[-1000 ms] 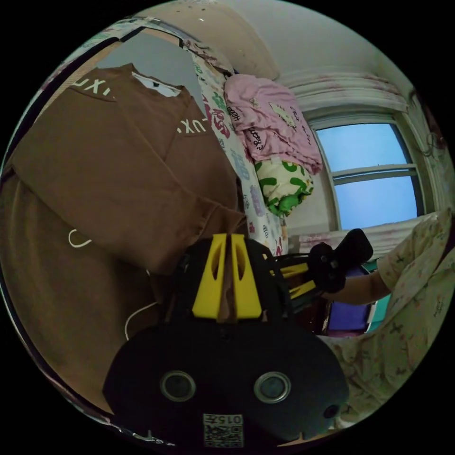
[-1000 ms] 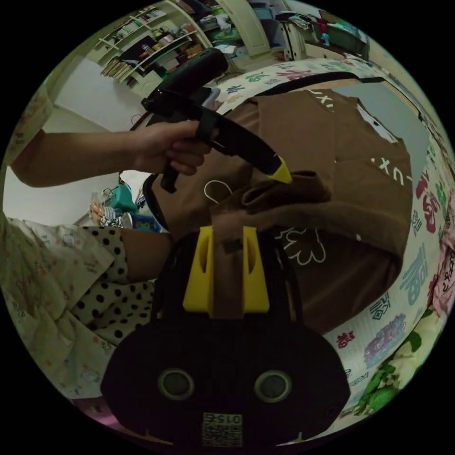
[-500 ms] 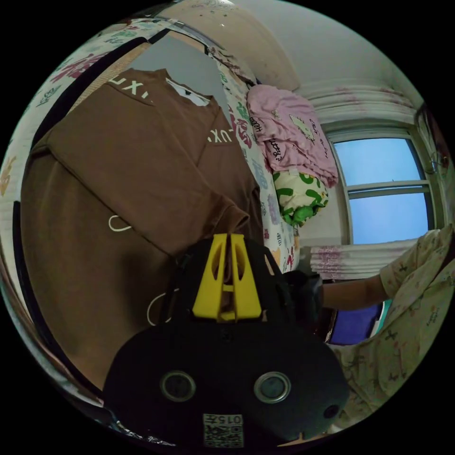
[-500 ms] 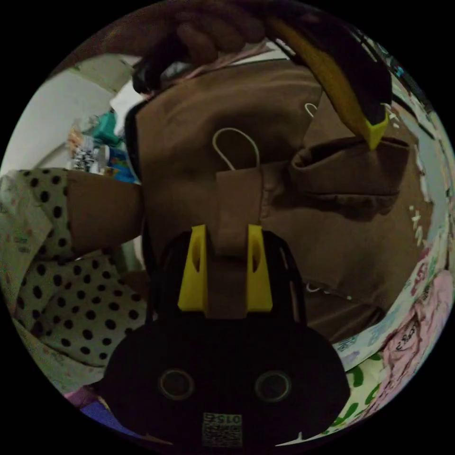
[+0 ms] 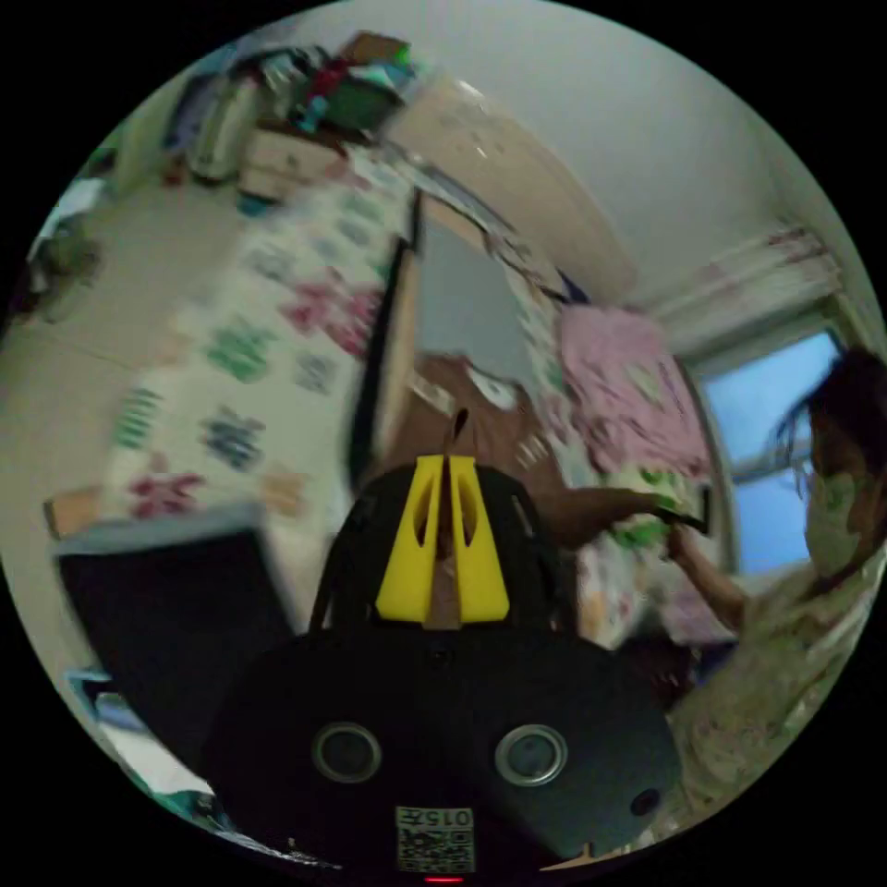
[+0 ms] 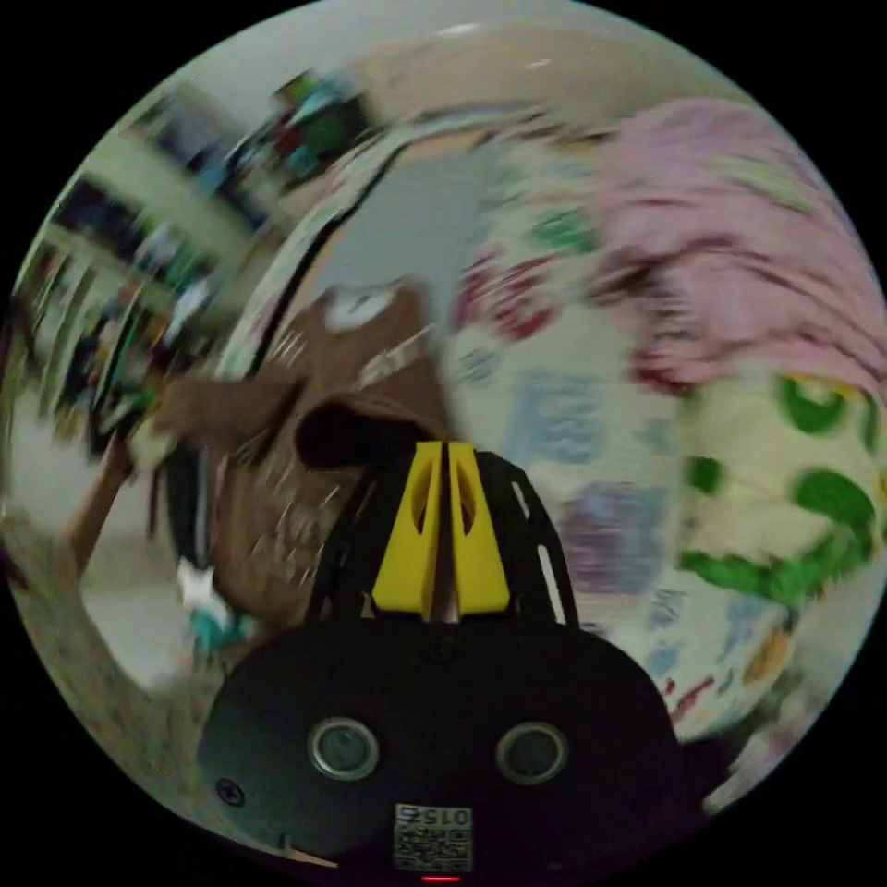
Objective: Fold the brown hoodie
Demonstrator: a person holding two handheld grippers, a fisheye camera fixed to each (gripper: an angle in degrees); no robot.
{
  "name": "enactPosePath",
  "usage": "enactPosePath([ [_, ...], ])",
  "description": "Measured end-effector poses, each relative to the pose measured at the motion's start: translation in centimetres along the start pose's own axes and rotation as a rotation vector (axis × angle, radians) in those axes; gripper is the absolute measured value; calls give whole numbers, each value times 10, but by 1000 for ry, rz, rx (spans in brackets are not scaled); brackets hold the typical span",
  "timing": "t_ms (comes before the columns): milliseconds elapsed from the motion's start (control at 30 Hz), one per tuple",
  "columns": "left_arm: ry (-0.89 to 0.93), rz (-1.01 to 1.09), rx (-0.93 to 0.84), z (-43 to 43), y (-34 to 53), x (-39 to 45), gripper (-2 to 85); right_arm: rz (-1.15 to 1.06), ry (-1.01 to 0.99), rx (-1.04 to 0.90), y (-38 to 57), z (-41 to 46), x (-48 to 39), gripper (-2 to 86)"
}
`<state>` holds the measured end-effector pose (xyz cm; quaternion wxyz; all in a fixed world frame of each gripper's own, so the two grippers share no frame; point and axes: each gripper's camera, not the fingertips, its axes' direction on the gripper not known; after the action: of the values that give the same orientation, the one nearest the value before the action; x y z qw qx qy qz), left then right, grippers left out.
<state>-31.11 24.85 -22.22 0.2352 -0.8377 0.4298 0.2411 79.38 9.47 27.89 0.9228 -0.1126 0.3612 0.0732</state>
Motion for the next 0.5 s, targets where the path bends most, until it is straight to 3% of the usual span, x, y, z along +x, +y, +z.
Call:
enactPosePath([
  [67,-360,-94,272,-105,-21,-18,29,224,198,203,-11,-63,58,26],
  [133,-543,-194,453,-161,-15,-12,67,283,244,342,-3,-113,85,86],
  [200,-530,-216,506,-185,-1,10,88,237,157,301,8,-118,87,105],
  [300,-392,-94,353,-156,33,68,89,185,32,109,39,-80,75,110],
  [367,-288,-8,101,-97,74,107,92,190,-52,-38,65,-41,68,111],
  [500,-328,16,-271,-8,159,139,109,178,-114,-366,140,46,47,125],
])
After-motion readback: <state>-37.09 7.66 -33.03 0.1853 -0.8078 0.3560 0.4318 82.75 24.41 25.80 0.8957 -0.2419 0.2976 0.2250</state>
